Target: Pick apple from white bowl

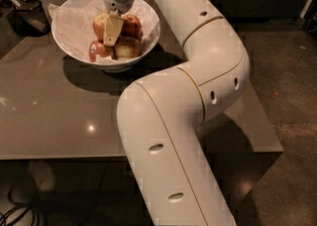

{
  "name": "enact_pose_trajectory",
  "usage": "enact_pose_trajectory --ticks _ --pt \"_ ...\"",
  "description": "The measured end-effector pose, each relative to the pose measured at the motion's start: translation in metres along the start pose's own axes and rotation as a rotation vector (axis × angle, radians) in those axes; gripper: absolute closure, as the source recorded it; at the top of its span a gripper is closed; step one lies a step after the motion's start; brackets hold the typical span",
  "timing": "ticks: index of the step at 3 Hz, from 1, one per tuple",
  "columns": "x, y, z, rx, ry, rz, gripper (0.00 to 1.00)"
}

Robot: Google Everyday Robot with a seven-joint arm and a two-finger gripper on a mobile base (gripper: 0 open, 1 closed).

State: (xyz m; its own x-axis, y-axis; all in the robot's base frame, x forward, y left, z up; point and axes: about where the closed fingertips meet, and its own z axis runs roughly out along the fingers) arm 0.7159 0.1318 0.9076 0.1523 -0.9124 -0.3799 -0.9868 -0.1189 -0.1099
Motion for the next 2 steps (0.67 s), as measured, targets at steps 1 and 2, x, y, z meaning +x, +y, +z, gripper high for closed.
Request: enact_pose_trajectory --ticks 1,2 --pt "0.0000 0.0000 0.0000 0.000 0.000 0.000 1.00" --pt "-0.0033 -0.0009 -0.0078 0.000 0.000 0.000 1.00"
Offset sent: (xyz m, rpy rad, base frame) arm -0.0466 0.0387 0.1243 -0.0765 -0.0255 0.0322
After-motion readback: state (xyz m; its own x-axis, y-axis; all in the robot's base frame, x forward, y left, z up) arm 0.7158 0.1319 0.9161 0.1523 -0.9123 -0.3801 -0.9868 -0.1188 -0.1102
